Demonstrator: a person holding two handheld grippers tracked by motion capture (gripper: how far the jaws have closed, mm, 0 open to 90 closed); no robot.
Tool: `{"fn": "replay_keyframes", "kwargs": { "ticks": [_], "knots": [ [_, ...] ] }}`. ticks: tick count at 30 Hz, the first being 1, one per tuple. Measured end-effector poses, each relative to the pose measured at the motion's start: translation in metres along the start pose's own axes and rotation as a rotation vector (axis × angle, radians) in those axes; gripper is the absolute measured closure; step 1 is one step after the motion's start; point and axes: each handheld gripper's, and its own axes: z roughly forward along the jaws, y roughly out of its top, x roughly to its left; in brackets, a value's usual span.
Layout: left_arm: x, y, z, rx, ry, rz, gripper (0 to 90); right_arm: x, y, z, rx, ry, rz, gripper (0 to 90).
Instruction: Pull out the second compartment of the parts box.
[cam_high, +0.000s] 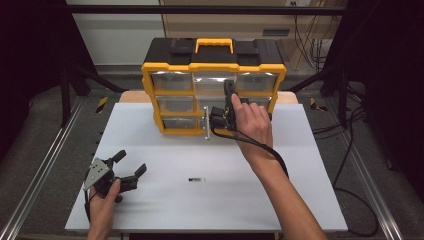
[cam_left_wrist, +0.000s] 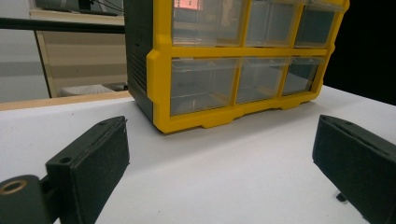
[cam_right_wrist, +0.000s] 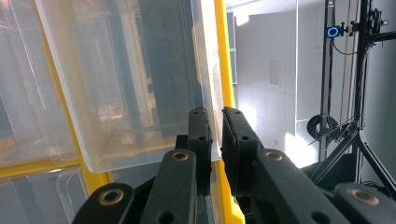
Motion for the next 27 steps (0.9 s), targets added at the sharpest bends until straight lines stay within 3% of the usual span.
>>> {"fn": "replay_keyframes", "kwargs": {
  "ticks": [27],
  "knots": [
    [-0.001, 0.0, 0.0, 0.003, -0.001, 0.002, 3.7, -0.005, 0.001, -0.014, -0.001, 0.037, 0.0, 81.7]
  ]
}}
